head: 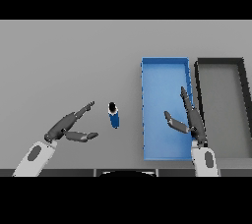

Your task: Pick up the blue pipe and place it into the blue bin.

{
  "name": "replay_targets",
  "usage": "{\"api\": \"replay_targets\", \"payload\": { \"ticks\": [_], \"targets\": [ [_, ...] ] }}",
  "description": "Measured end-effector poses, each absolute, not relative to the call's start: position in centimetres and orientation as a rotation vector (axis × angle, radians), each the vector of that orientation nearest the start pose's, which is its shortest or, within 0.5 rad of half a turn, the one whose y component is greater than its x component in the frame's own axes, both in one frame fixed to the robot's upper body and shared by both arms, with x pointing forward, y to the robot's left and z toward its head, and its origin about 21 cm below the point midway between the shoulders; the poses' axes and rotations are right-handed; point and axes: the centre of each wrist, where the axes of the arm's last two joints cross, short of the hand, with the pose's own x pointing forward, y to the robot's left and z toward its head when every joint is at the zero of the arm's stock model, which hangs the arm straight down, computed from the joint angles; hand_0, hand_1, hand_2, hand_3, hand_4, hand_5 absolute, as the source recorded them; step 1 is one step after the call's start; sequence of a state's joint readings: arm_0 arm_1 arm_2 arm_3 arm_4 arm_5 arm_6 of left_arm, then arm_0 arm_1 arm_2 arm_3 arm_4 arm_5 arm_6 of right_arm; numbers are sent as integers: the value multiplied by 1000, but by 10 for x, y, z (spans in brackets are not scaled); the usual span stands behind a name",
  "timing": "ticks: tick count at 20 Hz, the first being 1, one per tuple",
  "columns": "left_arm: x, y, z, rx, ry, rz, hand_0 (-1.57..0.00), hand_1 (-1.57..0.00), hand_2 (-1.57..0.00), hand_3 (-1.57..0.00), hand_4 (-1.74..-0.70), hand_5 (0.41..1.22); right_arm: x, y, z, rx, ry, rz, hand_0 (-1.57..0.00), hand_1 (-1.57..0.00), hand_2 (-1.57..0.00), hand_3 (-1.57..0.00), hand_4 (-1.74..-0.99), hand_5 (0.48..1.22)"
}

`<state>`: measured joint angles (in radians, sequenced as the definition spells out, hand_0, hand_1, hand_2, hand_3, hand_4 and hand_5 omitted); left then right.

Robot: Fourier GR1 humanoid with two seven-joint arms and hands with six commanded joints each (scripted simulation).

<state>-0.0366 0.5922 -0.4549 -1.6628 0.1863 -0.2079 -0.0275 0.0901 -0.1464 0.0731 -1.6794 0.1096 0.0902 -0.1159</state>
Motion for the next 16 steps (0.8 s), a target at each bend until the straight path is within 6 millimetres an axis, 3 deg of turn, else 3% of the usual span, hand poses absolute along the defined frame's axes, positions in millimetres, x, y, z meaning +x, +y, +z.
{"api": "replay_targets", "payload": {
  "ticks": [5, 11, 16],
  "targets": [
    [230, 220, 14, -309, -1408, -847, 1, 1, 1, 1, -1117, 446, 225, -254, 11, -64, -1675, 303, 1, 1, 1, 1, -1272, 617],
    [249, 181, -4, -359, -1369, -846, 1, 1, 1, 1, -1117, 448, 219, -255, 13, -68, -1669, 301, 1, 1, 1, 1, -1274, 605],
    [264, 159, -14, -353, -1412, -872, 1, 1, 1, 1, -1081, 459, 218, -256, 13, -73, -1675, 292, 1, 1, 1, 1, -1264, 598]
  ]
}}
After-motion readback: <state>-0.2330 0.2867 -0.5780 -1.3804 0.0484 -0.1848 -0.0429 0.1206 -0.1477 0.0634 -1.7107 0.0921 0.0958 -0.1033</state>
